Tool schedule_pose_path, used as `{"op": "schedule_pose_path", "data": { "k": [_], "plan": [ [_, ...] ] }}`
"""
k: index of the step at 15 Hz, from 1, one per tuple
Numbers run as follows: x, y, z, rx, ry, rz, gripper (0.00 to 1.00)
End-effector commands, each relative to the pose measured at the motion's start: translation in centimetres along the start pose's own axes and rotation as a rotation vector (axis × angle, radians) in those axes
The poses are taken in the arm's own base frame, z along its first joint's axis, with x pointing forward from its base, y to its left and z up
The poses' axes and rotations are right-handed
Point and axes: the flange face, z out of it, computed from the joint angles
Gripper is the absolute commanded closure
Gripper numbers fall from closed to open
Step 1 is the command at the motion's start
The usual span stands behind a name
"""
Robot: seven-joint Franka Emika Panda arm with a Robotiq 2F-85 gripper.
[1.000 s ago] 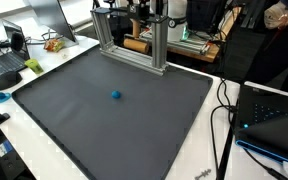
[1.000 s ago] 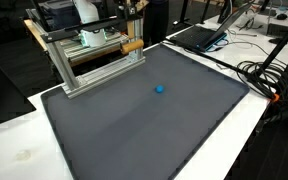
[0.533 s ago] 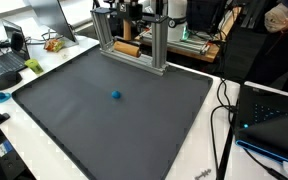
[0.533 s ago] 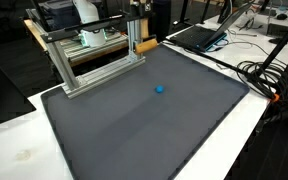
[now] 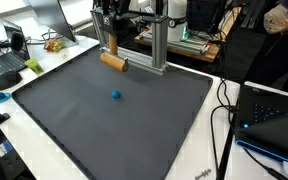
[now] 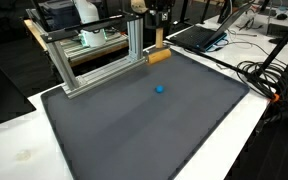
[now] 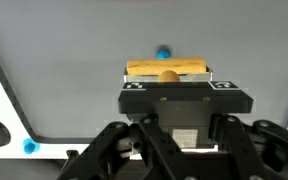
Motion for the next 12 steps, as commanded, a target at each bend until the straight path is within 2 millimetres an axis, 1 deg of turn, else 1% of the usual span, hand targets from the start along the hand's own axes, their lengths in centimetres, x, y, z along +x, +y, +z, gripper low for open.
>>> {"op": "schedule_pose_path", "data": {
  "k": [1,2,3,5,8,9,12],
  "plan": [
    [2.5,-1.0,1.9,-0.02,-0.024,0.044,0.78],
    [1.1,-0.4,1.4,-0.003,-0.018,0.021,0.78],
    [1.3,-0.6,2.2,-0.003,-0.029,0.021,0.53],
    [1.2,-0.7,2.8,-0.004,-0.04,0.02,0.53],
    [1.2,-0.6,2.6,-0.004,-0.036,0.021,0.53],
    [1.2,-0.6,2.6,-0.004,-0.036,0.022,0.78],
    [1.5,-0.7,4.2,0.026,-0.064,-0.003,0.78]
  ]
}}
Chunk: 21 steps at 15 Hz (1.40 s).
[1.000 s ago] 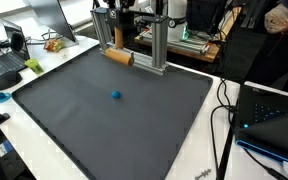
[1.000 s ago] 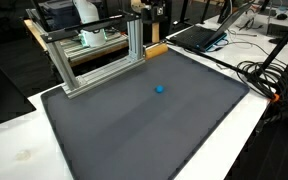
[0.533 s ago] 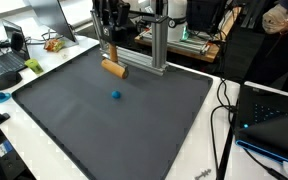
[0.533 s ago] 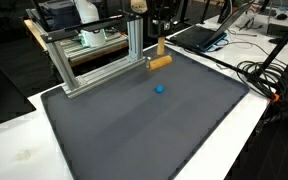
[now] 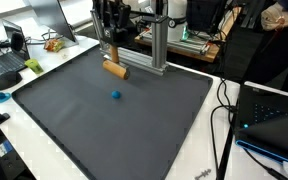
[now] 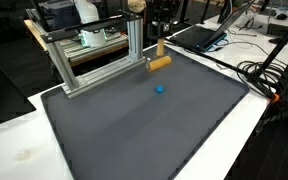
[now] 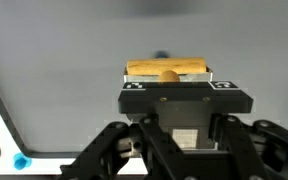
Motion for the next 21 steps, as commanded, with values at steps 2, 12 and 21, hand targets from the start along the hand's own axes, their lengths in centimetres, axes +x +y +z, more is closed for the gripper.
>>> {"op": "schedule_pose_path", "data": {
  "k": [2,12,21],
  "plan": [
    [0.8,-0.1,2.0,0.022,-0.018,-0.019,0.78],
    [1.8,-0.6,5.3,0.046,0.019,-0.026,0.78],
    [2.2,-0.5,6.3,0.043,0.013,-0.028,0.78]
  ]
}}
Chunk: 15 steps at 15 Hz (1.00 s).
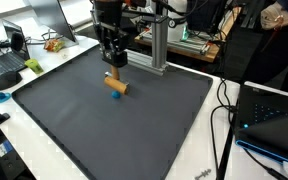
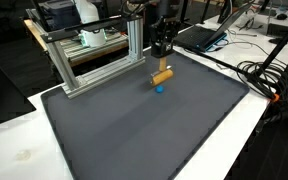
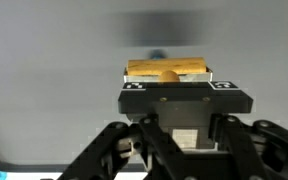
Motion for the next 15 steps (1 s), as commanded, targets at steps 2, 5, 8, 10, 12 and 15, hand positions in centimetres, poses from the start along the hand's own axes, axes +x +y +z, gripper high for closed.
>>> {"op": "schedule_pose_path", "data": {
  "k": [2,5,8,10,12,15],
  "plan": [
    [1.0,0.3,-0.2,0.017,0.02,-0.005,0.78],
    [1.3,0.3,0.1,0.019,0.026,-0.004,0.78],
    [1.5,0.5,0.5,0.018,0.02,-0.002,0.78],
    [1.7,0.6,0.8,0.018,0.012,0.0,0.78],
    [1.9,0.7,1.2,0.019,0.009,0.003,0.78],
    [1.9,0.7,1.9,0.02,-0.008,0.004,0.78]
  ]
}}
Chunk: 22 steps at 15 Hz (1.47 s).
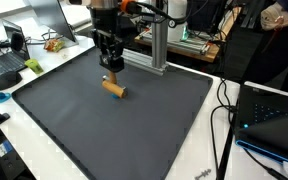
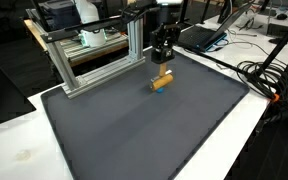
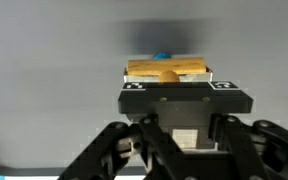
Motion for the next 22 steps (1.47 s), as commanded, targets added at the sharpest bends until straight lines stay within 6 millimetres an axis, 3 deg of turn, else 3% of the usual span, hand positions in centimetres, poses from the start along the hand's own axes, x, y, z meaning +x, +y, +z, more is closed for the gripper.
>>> {"op": "schedule_pose_path", "data": {
  "k": [1,22],
  "plan": [
    [0.8,0.0,0.3,0.018,-0.009,-0.002,0.78],
    [0.7,0.3,3.0,0.012,-0.079,-0.001,0.78]
  ]
}}
